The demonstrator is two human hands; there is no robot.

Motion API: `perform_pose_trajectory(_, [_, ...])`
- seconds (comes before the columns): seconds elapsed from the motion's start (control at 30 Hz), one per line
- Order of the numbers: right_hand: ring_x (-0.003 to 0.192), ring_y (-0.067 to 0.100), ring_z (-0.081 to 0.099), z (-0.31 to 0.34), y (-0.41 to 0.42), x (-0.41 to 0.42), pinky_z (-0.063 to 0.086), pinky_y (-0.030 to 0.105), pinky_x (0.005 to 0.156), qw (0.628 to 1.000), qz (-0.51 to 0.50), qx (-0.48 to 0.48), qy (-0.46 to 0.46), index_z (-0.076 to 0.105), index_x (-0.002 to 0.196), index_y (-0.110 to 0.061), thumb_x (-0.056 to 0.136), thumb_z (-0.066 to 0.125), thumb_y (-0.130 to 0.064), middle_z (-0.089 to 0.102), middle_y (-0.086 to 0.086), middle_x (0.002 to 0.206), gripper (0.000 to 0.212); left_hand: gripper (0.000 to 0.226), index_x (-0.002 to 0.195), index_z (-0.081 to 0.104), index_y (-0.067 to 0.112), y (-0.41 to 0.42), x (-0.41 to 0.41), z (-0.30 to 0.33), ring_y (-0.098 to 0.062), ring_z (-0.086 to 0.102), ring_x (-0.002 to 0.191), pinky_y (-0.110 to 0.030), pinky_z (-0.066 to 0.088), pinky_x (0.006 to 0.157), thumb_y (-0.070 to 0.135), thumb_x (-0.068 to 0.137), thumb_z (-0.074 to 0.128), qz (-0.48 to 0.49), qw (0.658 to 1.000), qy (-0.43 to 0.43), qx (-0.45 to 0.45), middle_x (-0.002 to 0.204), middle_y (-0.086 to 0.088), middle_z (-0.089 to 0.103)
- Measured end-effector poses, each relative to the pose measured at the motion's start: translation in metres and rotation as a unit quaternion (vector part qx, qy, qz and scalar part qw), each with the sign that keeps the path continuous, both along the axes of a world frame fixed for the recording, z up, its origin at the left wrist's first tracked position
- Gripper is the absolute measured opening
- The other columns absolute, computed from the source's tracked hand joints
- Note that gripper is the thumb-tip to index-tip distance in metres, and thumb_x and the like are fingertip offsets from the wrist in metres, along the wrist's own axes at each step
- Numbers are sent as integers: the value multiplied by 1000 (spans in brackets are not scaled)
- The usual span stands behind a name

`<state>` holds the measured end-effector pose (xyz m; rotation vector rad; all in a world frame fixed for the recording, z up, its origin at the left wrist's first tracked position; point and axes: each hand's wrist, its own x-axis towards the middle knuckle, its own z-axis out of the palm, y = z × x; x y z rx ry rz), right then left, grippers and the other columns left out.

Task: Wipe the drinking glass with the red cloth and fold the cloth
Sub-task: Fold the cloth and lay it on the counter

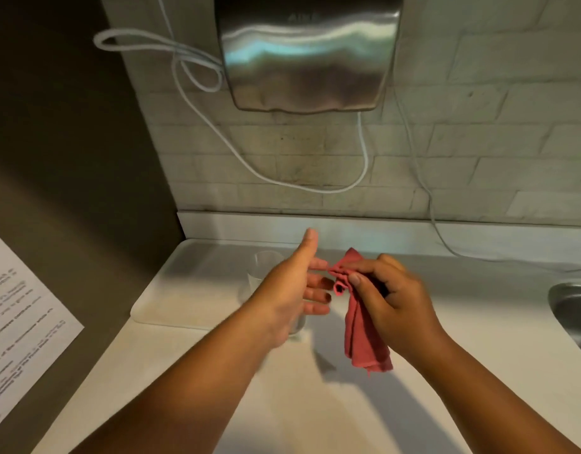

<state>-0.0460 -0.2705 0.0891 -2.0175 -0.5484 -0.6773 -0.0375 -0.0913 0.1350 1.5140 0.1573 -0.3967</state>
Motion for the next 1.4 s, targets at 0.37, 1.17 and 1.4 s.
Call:
perform_pose_trajectory(0.37, [80,9,70,-12,-11,-13,53,22,71,990,86,81,75,57,116,-26,88,72,-37,67,-15,97,33,16,91,69,12,-29,23,13,-18,69,63,-30,57,61,17,105,63,-125,992,4,-14,75,-9,73])
perform_pose_trajectory(1.17, [94,27,73,-32,-78,57,60,43,81,911,-31,195,361,69,109,-15,94,68,-26,75,8,105,19,18,90,54,29,-34,40,-77,-28,71,72,-37,57,54,32,105,63,138,941,-215,220,89,-10,72])
perform_pose_trajectory(1.4, [79,16,66,-45,-75,76,51,30,63,936,-133,100,311,64,85,-26,90,67,-36,70,-4,84,11,21,86,49,30,-46,67,-96,-39,74,75,-47,61,67,34,104,61,148,950,-166,221,86,4,67])
